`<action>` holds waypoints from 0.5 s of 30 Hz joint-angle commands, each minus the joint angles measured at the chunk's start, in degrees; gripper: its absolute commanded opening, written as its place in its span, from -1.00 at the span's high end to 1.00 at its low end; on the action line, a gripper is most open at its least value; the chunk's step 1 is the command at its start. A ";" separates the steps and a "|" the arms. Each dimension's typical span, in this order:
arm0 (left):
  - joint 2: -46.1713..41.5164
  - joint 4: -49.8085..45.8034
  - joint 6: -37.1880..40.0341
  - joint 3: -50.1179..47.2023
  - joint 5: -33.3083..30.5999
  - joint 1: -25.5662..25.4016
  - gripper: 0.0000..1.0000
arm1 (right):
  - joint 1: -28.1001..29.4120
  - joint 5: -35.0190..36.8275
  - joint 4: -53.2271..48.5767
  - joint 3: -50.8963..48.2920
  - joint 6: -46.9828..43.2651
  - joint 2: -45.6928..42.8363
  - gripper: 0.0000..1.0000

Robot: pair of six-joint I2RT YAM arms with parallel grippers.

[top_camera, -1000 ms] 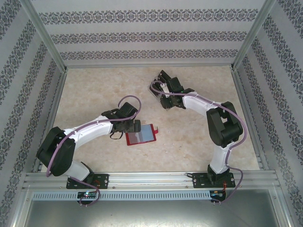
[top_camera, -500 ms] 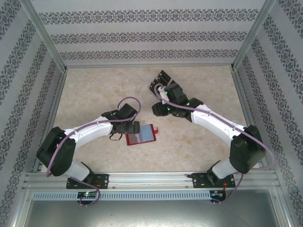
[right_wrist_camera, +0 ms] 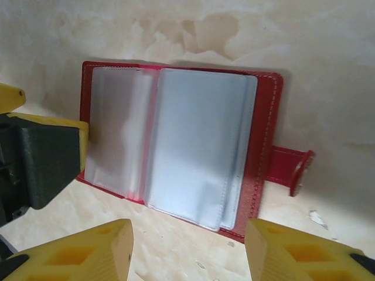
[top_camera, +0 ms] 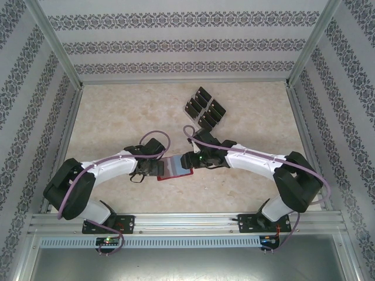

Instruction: Put the credit cards into the card holder

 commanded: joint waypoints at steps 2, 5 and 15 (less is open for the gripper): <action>0.90 1.35 0.10 -1.43 -1.24 0.65 -0.89 | 1.37 -1.31 2.89 0.29 2.75 2.33 -0.08; 0.63 2.17 -0.23 -2.18 -0.99 0.61 -0.88 | 1.57 -1.48 3.22 0.73 3.11 3.97 -0.07; -0.28 3.61 -0.71 -3.23 -0.20 0.62 -0.87 | 2.80 -2.62 4.23 2.06 3.81 7.28 -0.04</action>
